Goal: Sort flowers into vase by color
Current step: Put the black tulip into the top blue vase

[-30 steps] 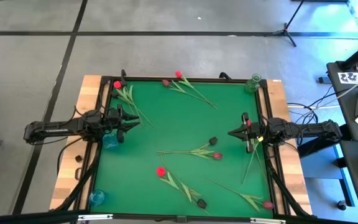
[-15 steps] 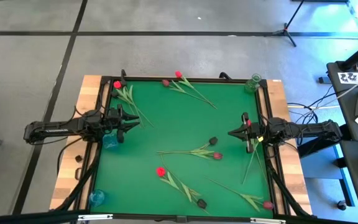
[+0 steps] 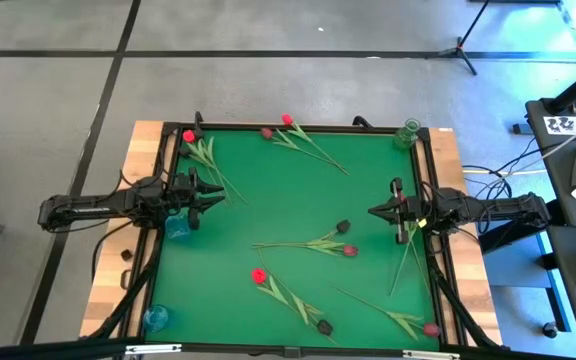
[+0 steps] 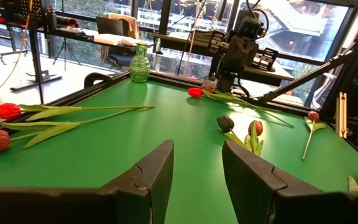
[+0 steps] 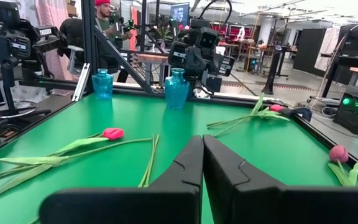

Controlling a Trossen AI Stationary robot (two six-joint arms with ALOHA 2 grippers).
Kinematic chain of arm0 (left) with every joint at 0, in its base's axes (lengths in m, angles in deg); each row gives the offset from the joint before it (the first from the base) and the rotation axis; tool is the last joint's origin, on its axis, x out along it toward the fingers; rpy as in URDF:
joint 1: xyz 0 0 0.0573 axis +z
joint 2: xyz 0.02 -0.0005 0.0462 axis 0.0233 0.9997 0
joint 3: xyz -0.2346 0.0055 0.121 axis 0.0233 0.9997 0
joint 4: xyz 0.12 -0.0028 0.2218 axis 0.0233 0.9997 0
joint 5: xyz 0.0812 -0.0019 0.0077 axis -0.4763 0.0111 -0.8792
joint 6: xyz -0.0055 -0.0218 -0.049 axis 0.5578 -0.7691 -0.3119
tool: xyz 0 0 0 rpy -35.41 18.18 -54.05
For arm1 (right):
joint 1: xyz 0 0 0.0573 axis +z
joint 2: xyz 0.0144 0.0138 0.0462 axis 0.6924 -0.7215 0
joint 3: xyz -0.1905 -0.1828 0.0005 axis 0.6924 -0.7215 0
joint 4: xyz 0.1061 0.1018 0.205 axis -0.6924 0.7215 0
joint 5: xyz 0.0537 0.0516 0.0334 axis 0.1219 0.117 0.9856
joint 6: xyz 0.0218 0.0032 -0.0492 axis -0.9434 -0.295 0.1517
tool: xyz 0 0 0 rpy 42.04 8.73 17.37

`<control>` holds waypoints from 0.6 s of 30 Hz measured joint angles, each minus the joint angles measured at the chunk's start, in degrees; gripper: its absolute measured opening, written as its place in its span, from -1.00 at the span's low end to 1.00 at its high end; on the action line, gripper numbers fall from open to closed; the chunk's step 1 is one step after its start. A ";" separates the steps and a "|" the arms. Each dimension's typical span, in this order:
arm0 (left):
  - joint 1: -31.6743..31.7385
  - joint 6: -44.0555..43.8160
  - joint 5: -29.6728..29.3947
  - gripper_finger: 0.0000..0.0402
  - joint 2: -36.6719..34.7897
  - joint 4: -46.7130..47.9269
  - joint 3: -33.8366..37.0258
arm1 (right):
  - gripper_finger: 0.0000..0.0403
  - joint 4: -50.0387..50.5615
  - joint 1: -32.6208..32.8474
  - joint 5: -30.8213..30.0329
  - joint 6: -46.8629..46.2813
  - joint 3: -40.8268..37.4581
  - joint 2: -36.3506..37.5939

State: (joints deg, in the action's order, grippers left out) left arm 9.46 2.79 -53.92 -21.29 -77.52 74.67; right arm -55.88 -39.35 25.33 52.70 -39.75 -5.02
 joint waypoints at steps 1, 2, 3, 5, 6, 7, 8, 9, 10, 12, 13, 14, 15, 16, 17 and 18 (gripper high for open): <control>0.00 0.00 0.00 -0.33 0.00 0.00 0.00 | -0.94 -0.04 0.00 0.00 -0.02 0.00 0.00; -0.02 0.00 0.00 -0.33 0.00 0.02 -0.02 | -0.94 -0.15 0.00 0.02 -0.02 0.00 0.00; -0.02 0.00 0.00 -0.33 0.00 0.02 -0.01 | -0.94 -0.19 0.00 0.07 -0.02 0.00 0.00; 0.00 0.00 0.00 -0.33 0.00 0.01 -0.02 | -0.94 -0.17 0.00 0.31 -0.03 0.02 0.00; 0.00 0.00 0.00 -0.33 0.00 0.02 -0.02 | -0.94 -0.18 0.00 0.31 -0.02 0.02 0.00; -0.02 0.00 0.00 -0.33 0.00 0.00 -0.02 | -0.94 -0.20 0.00 0.31 -0.04 0.02 0.00; -0.02 0.00 0.00 -0.33 0.00 0.02 -0.01 | -0.94 -0.17 0.00 0.33 -0.03 0.02 0.00; -0.02 0.00 0.00 -0.33 0.00 0.00 -0.02 | -0.94 -0.17 0.00 0.31 -0.04 0.05 0.00; 0.00 0.00 0.00 -0.33 -0.02 0.02 -0.02 | -0.94 -0.20 0.00 0.31 -0.04 0.05 0.00; 0.00 0.01 0.00 -0.33 0.00 0.02 -0.01 | -0.94 -0.59 0.00 0.62 -1.37 0.06 0.00; -0.01 0.00 0.00 -0.33 0.00 0.01 -0.02 | -0.94 -0.87 0.00 1.74 -4.55 0.07 0.00; 0.00 0.01 0.00 -0.33 0.00 0.00 -0.01 | -0.94 -1.03 0.00 3.49 -9.40 0.07 0.02; -0.01 0.01 0.00 -0.33 0.00 0.01 -0.01 | -0.94 -1.01 0.00 5.57 -15.06 0.07 0.02; -0.02 0.01 0.00 -0.33 0.00 0.02 -0.02 | -0.94 -0.99 0.00 7.55 -20.47 0.08 0.00; -0.01 0.00 0.00 -0.33 0.00 0.01 -0.02 | -0.94 -1.24 0.00 8.52 -24.88 0.09 0.00; 0.00 0.00 0.00 -0.33 0.00 0.02 -0.02 | -0.94 -2.31 0.02 8.13 -27.12 0.09 -0.03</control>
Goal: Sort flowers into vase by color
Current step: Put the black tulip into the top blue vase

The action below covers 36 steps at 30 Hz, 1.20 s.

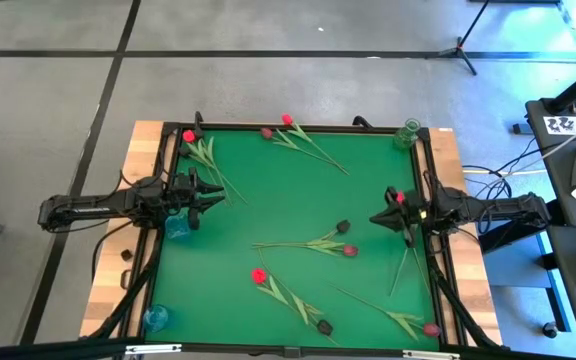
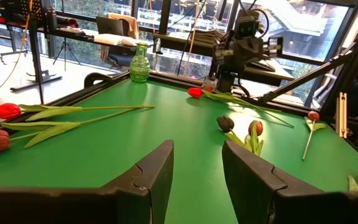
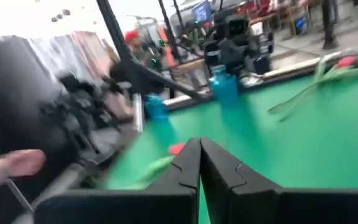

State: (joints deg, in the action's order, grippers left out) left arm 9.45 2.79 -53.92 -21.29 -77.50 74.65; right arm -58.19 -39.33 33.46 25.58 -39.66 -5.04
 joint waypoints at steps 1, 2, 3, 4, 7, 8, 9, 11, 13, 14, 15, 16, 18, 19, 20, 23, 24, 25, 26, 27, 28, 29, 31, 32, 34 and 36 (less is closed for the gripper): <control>-0.02 0.00 0.00 -0.33 0.00 0.00 0.00 | -0.94 -1.04 0.00 -0.96 -1.22 0.00 -0.14; -0.02 0.00 0.00 -0.33 0.00 0.00 0.02 | -0.94 -1.93 0.00 -2.18 -2.25 0.02 -0.42; 0.00 0.01 0.01 -0.33 -0.01 0.00 0.00 | -0.94 -2.59 0.00 -2.84 -3.30 0.02 -0.66; -0.02 0.00 0.00 -0.33 -0.01 0.00 0.00 | -0.94 -3.36 -0.02 -2.80 -4.54 0.02 -0.70; -0.02 0.00 0.00 -0.33 0.00 -0.02 0.00 | -0.94 -8.18 0.00 -2.64 -7.65 -0.19 -0.84; 0.00 0.00 0.00 -0.33 0.00 0.00 0.00 | -0.94 -8.99 0.00 -2.65 -8.88 -0.31 -1.10; -0.02 0.01 0.00 -0.33 0.00 -0.01 0.00 | -0.94 -8.78 0.00 -2.93 -9.61 -0.31 -1.19; 0.00 0.01 0.00 -0.33 0.00 -0.02 0.00 | -0.94 -8.53 0.00 -3.95 -12.26 -0.31 -2.00; -0.02 0.00 0.00 -0.33 0.00 -0.02 0.02 | -0.94 -7.86 0.04 -4.31 -14.86 -0.35 -3.54; -0.02 0.00 0.00 -0.33 -0.02 -0.08 0.00 | -0.94 -7.75 0.04 -4.25 -15.32 -0.35 -4.51; -0.02 -0.21 0.02 -0.33 0.00 -0.61 0.02 | -0.94 -7.96 0.04 -4.16 -15.26 -0.37 -5.61; -0.02 -1.99 0.33 -0.33 0.00 -1.78 0.02 | -0.94 -8.85 0.04 -4.22 -14.79 -0.39 -7.09; -0.04 -8.86 2.50 -0.33 0.00 -5.95 0.02 | -0.94 -11.99 0.04 -5.59 -13.67 -0.42 -11.07; -0.05 -11.49 3.08 -0.33 0.00 -8.56 0.02 | -0.94 -14.38 0.04 -6.35 -13.54 -0.43 -13.38; -0.08 -13.11 3.12 -0.33 -0.02 -11.37 0.02 | -0.94 -17.88 0.04 -6.74 -13.50 -0.46 -15.87; -0.04 -13.31 3.54 -0.33 -0.02 -18.92 0.02 | -0.94 -28.81 0.04 -7.03 -13.48 -0.10 -24.49; -0.04 -13.27 4.81 -0.33 0.00 -20.72 0.02 | -0.94 -30.31 0.33 -7.47 -13.55 0.35 -27.56; -0.07 -13.31 6.37 -0.33 0.35 -22.50 0.02 | -0.94 -31.59 1.12 -8.46 -13.63 1.41 -31.10; -0.24 -13.53 8.14 -0.33 0.92 -24.48 0.02 | -0.94 -32.90 2.27 -9.79 -13.54 2.95 -34.46; -0.71 -13.92 9.76 -0.33 1.60 -26.24 0.02 | -0.94 -33.88 3.63 -11.03 -13.37 4.63 -37.75; -1.48 -14.65 10.86 -0.33 2.58 -28.45 0.02 | -0.94 -34.15 5.04 -12.10 -13.12 6.43 -41.08; -2.40 -15.45 11.28 -0.33 3.64 -30.59 0.02 | -0.94 -34.21 6.32 -12.62 -12.94 7.98 -43.90; -4.64 -17.20 11.21 -0.33 6.31 -34.13 0.00 | -0.94 -33.14 8.60 -13.48 -13.13 10.91 -49.28; -5.97 -17.51 11.23 -0.33 7.83 -35.23 0.00 | -0.94 -33.03 9.66 -14.20 -13.31 12.20 -51.46; -8.83 -16.58 11.26 -0.33 11.10 -36.64 0.01 | -0.94 -33.38 11.52 -16.59 -13.39 14.59 -54.62; -11.93 -15.85 9.72 -0.33 15.09 -39.44 0.02 | -0.94 -31.68 12.50 -19.84 -13.40 16.42 -56.84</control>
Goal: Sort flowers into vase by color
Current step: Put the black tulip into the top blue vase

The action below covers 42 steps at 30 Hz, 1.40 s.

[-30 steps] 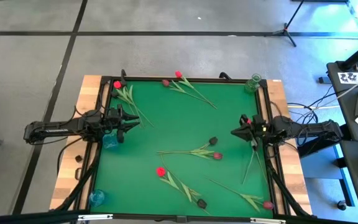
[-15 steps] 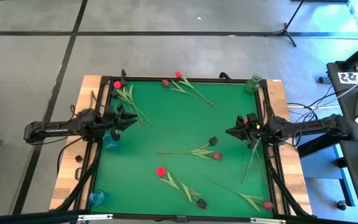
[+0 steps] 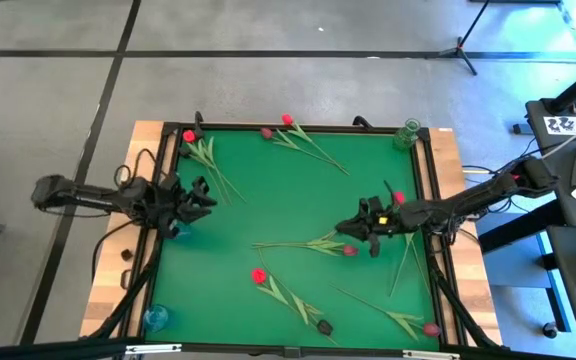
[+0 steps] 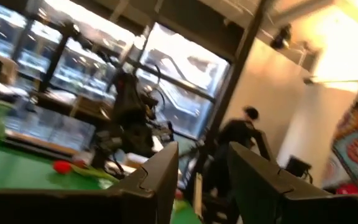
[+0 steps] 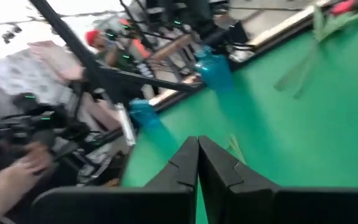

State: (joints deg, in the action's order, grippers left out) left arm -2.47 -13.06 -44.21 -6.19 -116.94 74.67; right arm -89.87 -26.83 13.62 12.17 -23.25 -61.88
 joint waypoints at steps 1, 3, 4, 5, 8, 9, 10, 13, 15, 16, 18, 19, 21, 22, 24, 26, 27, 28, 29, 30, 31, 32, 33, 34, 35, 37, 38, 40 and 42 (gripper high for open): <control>-1.49 -0.40 -1.92 -0.33 2.08 -2.10 0.00 | -0.94 1.08 0.06 -1.44 -0.01 0.58 -0.79; -4.15 -0.02 -6.63 -0.33 6.14 -6.59 0.00 | -0.94 2.30 -0.13 -4.00 -0.03 1.43 -1.85; -5.17 0.88 -8.60 -0.33 7.98 -7.85 0.00 | -0.94 2.28 -0.13 -5.18 -0.01 1.72 -2.19; -5.90 1.34 -10.83 -0.33 9.61 -8.62 0.00 | -0.94 2.16 -0.13 -6.45 0.19 1.75 -2.37; -6.31 -2.22 -25.77 -0.33 13.52 -6.53 -0.38 | -0.93 2.49 -0.13 -9.69 3.07 1.75 -2.45; -5.91 -3.86 -31.23 -0.33 14.71 -3.47 -0.78 | -0.92 2.44 -0.13 -10.58 4.25 1.75 -2.45; -5.08 -4.61 -34.88 -0.33 15.94 0.35 -1.45 | -0.89 2.39 -0.13 -11.22 5.03 1.75 -2.45; -0.85 -10.36 -39.59 -0.33 19.95 11.63 -3.75 | -0.73 2.38 -0.13 -14.22 6.04 1.75 -2.41; 2.59 -14.16 -40.51 -0.33 23.07 15.72 -6.24 | -0.59 2.38 -0.13 -14.50 6.02 1.75 -2.41; 4.38 -15.33 -40.94 -0.33 24.53 18.22 -7.71 | -0.51 2.30 -0.13 -14.50 5.83 1.75 -2.41; 7.81 -17.08 -41.58 -0.33 27.64 24.83 -10.46 | -0.35 2.13 -0.13 -14.12 4.20 1.75 -2.41; 9.29 -18.17 -41.63 -0.33 29.29 27.71 -11.57 | -0.27 2.14 -0.08 -13.81 2.97 1.75 -2.41; 11.16 -20.69 -40.60 -0.33 32.74 31.13 -13.26 | -0.15 2.16 -0.07 -13.07 0.49 1.75 -2.41; 11.71 -22.03 -40.11 -0.33 34.41 32.62 -13.82 | -0.09 2.25 -0.07 -12.70 -1.16 1.75 -2.41; 12.25 -26.10 -40.18 -0.33 37.64 36.46 -14.46 | -0.02 2.63 0.46 -12.65 -3.68 1.75 -2.41; 12.91 -30.70 -40.91 -0.33 40.60 39.45 -14.76 | 0.02 2.82 2.03 -13.94 -4.99 1.75 -2.41; 13.34 -32.78 -41.06 -0.33 41.87 40.34 -14.99 | 0.02 2.81 3.15 -14.90 -5.79 1.75 -2.41; 13.79 -34.74 -40.99 -0.33 43.08 41.18 -15.39 | 0.02 2.89 4.38 -15.96 -6.47 1.75 -2.41; 14.23 -36.36 -40.86 -0.33 44.11 42.26 -15.89 | 0.02 2.91 5.81 -17.12 -7.44 1.75 -2.41; 14.67 -37.29 -40.80 -0.33 44.94 43.67 -16.39 | 0.01 2.89 7.25 -18.45 -7.91 1.75 -2.41; 15.18 -37.86 -40.82 -0.33 45.66 45.37 -17.07 | 0.00 2.89 8.72 -20.02 -8.45 1.75 -2.41; 15.69 -38.24 -40.80 -0.33 46.24 47.24 -17.87 | -0.01 2.91 10.16 -21.68 -9.12 1.75 -2.41; 16.16 -38.77 -40.76 -0.33 46.54 49.44 -18.71 | -0.01 2.97 11.59 -23.40 -9.85 1.75 -2.41; 16.43 -39.37 -40.72 -0.33 46.73 52.06 -19.58 | -0.01 3.02 12.96 -24.83 -10.66 1.75 -2.41; 16.48 -39.74 -40.57 -0.33 46.85 54.91 -20.41 | -0.01 3.19 14.24 -26.23 -11.54 1.75 -2.41; 15.95 -42.17 -40.34 -0.33 46.85 59.68 -21.53 | -0.01 3.89 16.80 -28.77 -13.30 1.75 -2.41; 15.51 -43.41 -40.32 -0.33 46.85 60.97 -21.81 | -0.02 4.22 17.92 -29.89 -13.65 1.75 -2.41; 14.64 -44.59 -40.40 -0.33 46.85 60.91 -21.90 | -0.02 5.07 19.95 -32.14 -13.84 1.75 -2.41; 14.41 -44.88 -40.59 -0.33 46.89 60.25 -21.92 | -0.02 5.90 21.50 -34.69 -13.88 1.75 -2.41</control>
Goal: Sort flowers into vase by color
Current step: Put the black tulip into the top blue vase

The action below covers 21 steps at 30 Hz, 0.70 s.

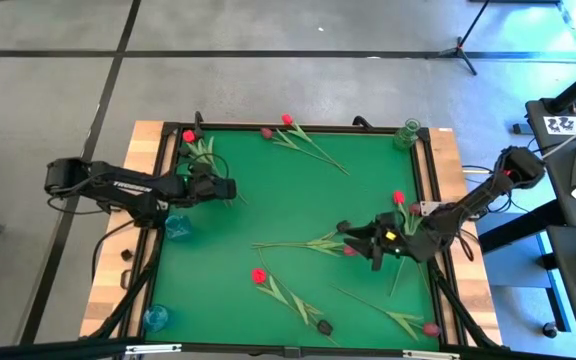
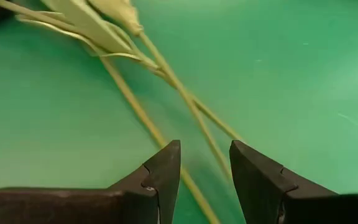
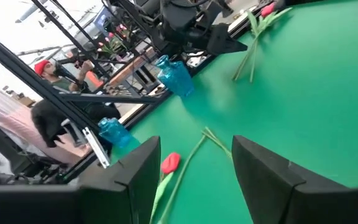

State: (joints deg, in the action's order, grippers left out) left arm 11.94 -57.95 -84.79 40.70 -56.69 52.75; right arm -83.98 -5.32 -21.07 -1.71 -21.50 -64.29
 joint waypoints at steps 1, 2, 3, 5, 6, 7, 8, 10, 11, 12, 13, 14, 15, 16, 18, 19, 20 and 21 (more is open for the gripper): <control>0.58 -0.43 -0.62 -0.33 0.38 0.06 0.00 | -0.02 0.26 0.57 -1.37 -0.01 0.00 0.00; 1.54 -0.87 -0.99 -0.33 0.86 0.08 0.30 | -0.02 0.31 1.00 -2.59 -0.02 0.00 -0.06; 2.77 -1.48 -0.79 -0.33 1.45 0.24 0.84 | -0.02 0.31 1.27 -3.66 -0.01 0.00 -0.23; 5.23 -2.13 1.07 -0.33 3.00 -0.76 1.85 | -0.02 0.68 1.35 -4.69 -0.03 0.00 -0.38; 5.96 -1.71 2.00 -0.33 3.83 -2.99 2.20 | -0.02 0.85 1.27 -4.70 -0.03 0.00 -0.40; 6.20 -0.49 2.35 -0.33 4.48 -5.82 2.48 | -0.02 0.75 1.27 -4.72 -0.03 0.00 -0.53; 6.26 1.02 3.07 -0.33 5.10 -9.10 2.66 | -0.02 0.72 1.27 -4.72 -0.06 0.00 -0.80; 5.77 2.68 3.60 -0.33 6.33 -13.28 2.69 | -0.02 0.90 1.27 -4.70 -0.06 0.00 -1.13; 5.49 2.74 3.73 -0.33 6.68 -13.85 2.69 | -0.02 0.74 1.27 -4.72 -0.12 0.00 -1.26; 5.33 2.49 3.73 -0.33 6.86 -13.87 2.70 | -0.02 0.72 1.26 -4.72 -0.14 0.00 -1.50; 5.20 2.24 3.70 -0.33 6.98 -13.89 2.71 | -0.02 0.82 1.27 -4.69 -0.15 0.00 -1.77; 5.02 2.18 3.68 -0.33 7.02 -13.88 2.71 | -0.02 0.86 1.27 -4.70 -0.15 0.00 -2.01; 4.86 2.18 3.57 -0.33 7.04 -13.88 2.71 | -0.02 0.82 1.26 -4.70 -0.14 0.00 -2.18; 4.75 2.18 3.42 -0.33 7.04 -13.86 2.71 | -0.02 0.77 1.25 -4.70 -0.15 0.00 -2.33; 4.84 2.09 3.01 -0.33 7.03 -13.42 2.71 | -0.02 0.80 1.24 -4.70 -0.16 0.00 -2.97; 5.10 1.47 2.43 -0.33 7.02 -12.74 2.71 | -0.02 0.84 1.23 -4.73 -0.17 0.00 -3.23; 5.53 0.12 1.76 -0.33 7.02 -12.05 2.71 | -0.02 0.78 1.23 -4.84 -0.15 0.00 -3.48; 6.09 -2.04 1.05 -0.33 7.03 -11.55 2.71 | -0.02 0.64 1.23 -4.96 -0.17 0.00 -3.82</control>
State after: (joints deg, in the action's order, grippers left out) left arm 18.03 -59.99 -83.75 47.73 -68.24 55.46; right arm -83.34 -4.10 -26.03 -1.88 -21.50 -68.11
